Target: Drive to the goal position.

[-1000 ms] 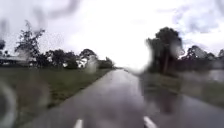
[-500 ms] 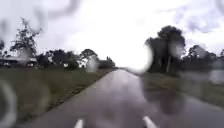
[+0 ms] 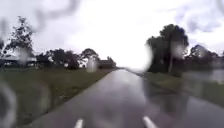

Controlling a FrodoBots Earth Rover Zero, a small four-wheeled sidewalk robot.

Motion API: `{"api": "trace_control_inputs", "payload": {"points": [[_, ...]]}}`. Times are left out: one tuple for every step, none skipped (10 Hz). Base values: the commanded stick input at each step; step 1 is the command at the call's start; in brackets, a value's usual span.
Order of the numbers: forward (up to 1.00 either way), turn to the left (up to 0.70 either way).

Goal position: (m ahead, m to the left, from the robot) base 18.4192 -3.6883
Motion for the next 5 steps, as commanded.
{"api": "trace_control_inputs", "payload": {"points": [[0.85,0.0],[0.85,0.0],[0.85,0.0],[0.85,0.0],[0.85,0.0]]}}
